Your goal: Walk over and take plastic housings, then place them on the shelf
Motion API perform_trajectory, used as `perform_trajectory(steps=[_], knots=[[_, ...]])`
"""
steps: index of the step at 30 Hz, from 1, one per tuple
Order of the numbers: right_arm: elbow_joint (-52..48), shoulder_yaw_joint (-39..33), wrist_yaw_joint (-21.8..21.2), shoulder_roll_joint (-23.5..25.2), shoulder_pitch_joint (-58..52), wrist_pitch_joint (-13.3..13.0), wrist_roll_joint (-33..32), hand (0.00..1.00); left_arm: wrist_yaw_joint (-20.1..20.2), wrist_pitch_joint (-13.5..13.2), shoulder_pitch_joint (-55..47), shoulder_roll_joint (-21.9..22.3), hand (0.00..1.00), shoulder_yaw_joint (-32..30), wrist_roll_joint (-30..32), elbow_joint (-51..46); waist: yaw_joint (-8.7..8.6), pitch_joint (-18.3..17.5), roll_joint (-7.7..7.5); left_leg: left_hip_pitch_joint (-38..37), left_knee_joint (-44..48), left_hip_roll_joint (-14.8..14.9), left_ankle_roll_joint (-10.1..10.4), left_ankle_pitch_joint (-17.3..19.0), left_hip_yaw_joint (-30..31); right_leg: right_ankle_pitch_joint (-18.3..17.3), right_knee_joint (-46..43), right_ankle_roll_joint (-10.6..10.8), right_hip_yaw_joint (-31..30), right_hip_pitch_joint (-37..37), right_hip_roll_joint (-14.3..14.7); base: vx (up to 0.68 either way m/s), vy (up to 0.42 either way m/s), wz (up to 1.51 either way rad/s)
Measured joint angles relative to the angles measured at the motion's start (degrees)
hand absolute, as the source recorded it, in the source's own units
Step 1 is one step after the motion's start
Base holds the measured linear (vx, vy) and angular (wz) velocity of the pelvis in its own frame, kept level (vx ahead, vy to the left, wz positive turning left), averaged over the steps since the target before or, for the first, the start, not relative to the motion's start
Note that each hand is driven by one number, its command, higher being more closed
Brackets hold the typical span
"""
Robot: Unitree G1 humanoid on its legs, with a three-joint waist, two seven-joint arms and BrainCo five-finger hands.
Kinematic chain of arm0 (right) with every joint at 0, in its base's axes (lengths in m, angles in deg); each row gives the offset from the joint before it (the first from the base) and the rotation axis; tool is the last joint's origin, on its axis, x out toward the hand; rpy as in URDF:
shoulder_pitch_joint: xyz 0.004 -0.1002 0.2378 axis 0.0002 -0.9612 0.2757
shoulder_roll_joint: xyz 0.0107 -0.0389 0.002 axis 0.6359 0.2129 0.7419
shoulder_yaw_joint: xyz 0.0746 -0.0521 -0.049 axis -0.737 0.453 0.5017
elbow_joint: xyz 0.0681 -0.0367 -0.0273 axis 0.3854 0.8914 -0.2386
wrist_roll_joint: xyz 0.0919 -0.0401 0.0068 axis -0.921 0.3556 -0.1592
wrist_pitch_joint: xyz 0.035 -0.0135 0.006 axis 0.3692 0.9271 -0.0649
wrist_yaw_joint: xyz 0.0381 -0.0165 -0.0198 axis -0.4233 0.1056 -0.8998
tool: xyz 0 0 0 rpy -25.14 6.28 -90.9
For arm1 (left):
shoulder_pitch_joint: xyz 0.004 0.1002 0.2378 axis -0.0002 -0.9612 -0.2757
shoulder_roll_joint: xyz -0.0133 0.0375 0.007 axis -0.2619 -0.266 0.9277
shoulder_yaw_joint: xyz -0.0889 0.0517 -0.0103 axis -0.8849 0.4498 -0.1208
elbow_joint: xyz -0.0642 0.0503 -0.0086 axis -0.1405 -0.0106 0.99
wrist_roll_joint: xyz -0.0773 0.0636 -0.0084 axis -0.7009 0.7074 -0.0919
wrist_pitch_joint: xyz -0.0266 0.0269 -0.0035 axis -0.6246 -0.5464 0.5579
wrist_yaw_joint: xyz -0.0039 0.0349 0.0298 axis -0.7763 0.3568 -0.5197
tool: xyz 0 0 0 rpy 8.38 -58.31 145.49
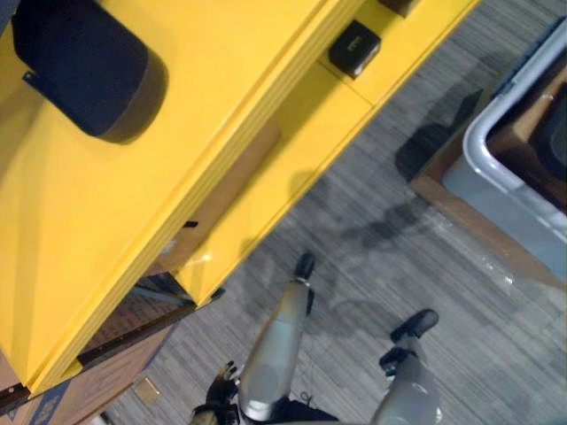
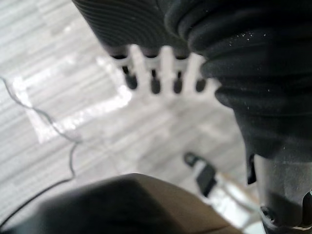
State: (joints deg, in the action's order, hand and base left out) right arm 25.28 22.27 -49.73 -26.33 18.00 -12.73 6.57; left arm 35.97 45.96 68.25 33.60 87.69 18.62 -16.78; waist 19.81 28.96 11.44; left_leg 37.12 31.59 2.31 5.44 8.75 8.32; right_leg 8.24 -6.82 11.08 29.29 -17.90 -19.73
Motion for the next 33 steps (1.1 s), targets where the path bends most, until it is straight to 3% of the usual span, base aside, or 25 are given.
perform_trajectory(steps=[4, 8, 11, 15, 18, 19, 22, 24, 28, 33], knots=[[-0.1, 1.9, -1.3, -0.1, 0.5, 2.8, 2.3, 1.0, 0.2, -0.7, 0.0, -0.6, 0.0, -0.1, -0.4, -1.1, 0.42, 0.0, -0.03, 0.2, 0.0, 0.0, 0.0, 0.0, 0.5, 0.1, 0.3, 0.0, 0.5, 0.3, 0.2, -0.03, -0.018, 0.06], [0.0, 1.9, -1.4, 0.1, 0.5, 3.3, 3.7, 1.0, 0.2, -1.6, -0.1, -0.6, 0.0, -0.1, -0.3, -2.9, 0.56, 0.0, -0.08, 0.1, 0.0, 0.1, 0.0, 0.0, 0.7, 0.6, 0.9, 0.2, 0.7, 0.9, 0.6, -0.02, -0.014, 0.02], [0.1, 1.8, -0.6, 1.2, 0.3, 2.4, 4.7, 1.0, 0.0, -3.3, -0.2, -0.8, 0.0, -0.2, -0.3, -4.8, 0.41, -0.9, -0.36, 0.0, -0.1, 0.2, 0.0, 0.0, 0.7, 1.0, 1.6, 0.2, 0.8, 1.2, 0.8, -0.02, -0.009, 0.01], [0.2, 1.8, 4.2, 4.5, -1.2, -0.9, 5.8, 1.0, -1.4, -5.2, -0.2, -1.9, 0.0, -0.3, -0.3, -7.8, -0.3, -1.8, -0.86, -1.2, -0.3, 0.6, 0.0, 0.0, 0.6, 1.3, 2.2, 0.1, 0.8, 2.5, 1.0, -0.01, -0.003, -0.01], [-0.4, 1.8, 6.5, 6.0, -3.1, -3.9, 7.6, 1.0, -3.4, -5.7, -0.2, -2.8, 0.0, -1.4, 0.5, -9.5, -0.76, -2.3, -2.37, -2.1, -0.7, 0.8, 0.0, -0.1, 0.4, 1.4, 2.6, 0.0, 0.8, 3.4, 1.2, -0.04, -0.01, -0.01], [-1.3, 1.8, 7.3, 6.7, -4.5, -5.1, 8.4, 1.0, -4.7, -5.7, -0.2, -2.9, 0.0, -2.6, 1.6, -9.6, -1.2, -2.6, -3.5, -3.0, -1.1, 0.8, 0.0, -0.1, 0.3, 1.4, 2.8, 0.0, 0.7, 4.1, 1.2, -0.03, -0.01, -0.04], [-4.1, 1.8, 9.4, 8.4, -7.9, -8.9, 10.3, 1.0, -9.3, -5.6, -0.3, -4.0, 0.0, -4.4, 9.0, -10.7, -2.27, -3.2, -6.24, -4.1, -1.4, 1.3, 0.0, 0.0, -0.5, 1.5, 3.3, -0.3, 0.5, 5.1, 1.6, -0.03, -0.009, -0.08], [-6.7, 1.8, 11.4, 10.4, -10.6, -10.9, 11.2, 1.0, -14.6, -4.6, 0.1, -5.6, 0.0, -6.5, 15.7, -11.3, -3.72, -3.2, -8.49, -5.4, -1.5, 2.1, 0.2, 0.1, -1.3, 1.8, 3.6, -1.1, 0.3, 5.8, 2.2, -0.06, -0.013, -0.19], [-11.8, 1.8, 14.5, 13.1, -15.5, -12.5, 11.2, 1.0, -24.6, -1.3, 2.9, -9.0, 0.0, -10.6, 24.2, -10.7, -5.32, -3.3, -11.97, -7.2, -2.0, 3.9, 0.6, 0.5, -3.1, 0.9, 3.7, -3.4, -1.2, 6.1, 3.4, -0.08, -0.013, -0.28], [-17.6, 1.9, 18.5, 16.3, -20.2, -13.4, 11.2, 1.0, -31.5, 1.4, 8.1, -13.5, 0.0, -14.4, 32.4, -10.4, -7.94, -3.4, -14.92, -10.1, -3.9, 5.6, 1.4, 0.0, -5.1, 1.2, 4.4, -5.0, -3.1, 6.6, 4.6, -0.06, -0.016, -0.26]])
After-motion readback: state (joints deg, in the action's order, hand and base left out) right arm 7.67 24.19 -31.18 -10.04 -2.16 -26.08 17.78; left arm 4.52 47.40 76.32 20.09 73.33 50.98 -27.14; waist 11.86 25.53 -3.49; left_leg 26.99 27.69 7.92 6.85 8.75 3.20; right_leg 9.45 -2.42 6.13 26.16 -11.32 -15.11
